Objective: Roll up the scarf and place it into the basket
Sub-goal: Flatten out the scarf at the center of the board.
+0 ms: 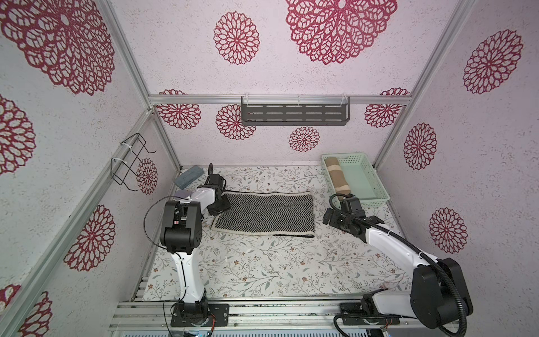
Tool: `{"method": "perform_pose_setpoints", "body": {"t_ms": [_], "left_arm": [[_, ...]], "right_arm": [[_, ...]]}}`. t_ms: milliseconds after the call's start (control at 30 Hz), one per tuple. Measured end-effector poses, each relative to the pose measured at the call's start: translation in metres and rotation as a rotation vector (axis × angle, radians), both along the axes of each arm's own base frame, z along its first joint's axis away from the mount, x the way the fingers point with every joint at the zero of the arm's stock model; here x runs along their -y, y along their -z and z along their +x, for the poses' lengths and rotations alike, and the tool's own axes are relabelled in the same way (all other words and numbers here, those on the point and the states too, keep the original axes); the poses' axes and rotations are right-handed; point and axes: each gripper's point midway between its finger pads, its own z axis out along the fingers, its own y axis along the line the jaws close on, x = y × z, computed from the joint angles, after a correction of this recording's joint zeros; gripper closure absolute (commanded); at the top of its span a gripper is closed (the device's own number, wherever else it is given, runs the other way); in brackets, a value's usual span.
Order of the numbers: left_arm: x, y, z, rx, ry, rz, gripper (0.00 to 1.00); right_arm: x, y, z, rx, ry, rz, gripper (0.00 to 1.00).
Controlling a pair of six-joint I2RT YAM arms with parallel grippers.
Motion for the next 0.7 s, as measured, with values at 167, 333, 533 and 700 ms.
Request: {"method": "perform_pose_setpoints", "body": {"t_ms": [167, 333, 533, 700], "left_arm": [[0.012, -0.013, -0.017, 0.003, 0.020, -0.065, 1.00], [0.027, -0.092, -0.013, 0.167, 0.049, -0.139, 1.00], [0.045, -0.229, -0.006, 0.485, 0.101, -0.216, 1.00], [0.059, -0.307, -0.010, 0.654, 0.152, -0.278, 1.00]], "right_arm": [[-0.002, 0.007, 0.003, -0.012, -0.005, 0.003, 0.02], [-0.008, 0.020, 0.006, -0.039, -0.020, 0.010, 0.03], [-0.017, 0.033, 0.008, -0.063, -0.046, 0.020, 0.06], [-0.026, 0.040, 0.013, -0.084, -0.066, 0.019, 0.06]]}}
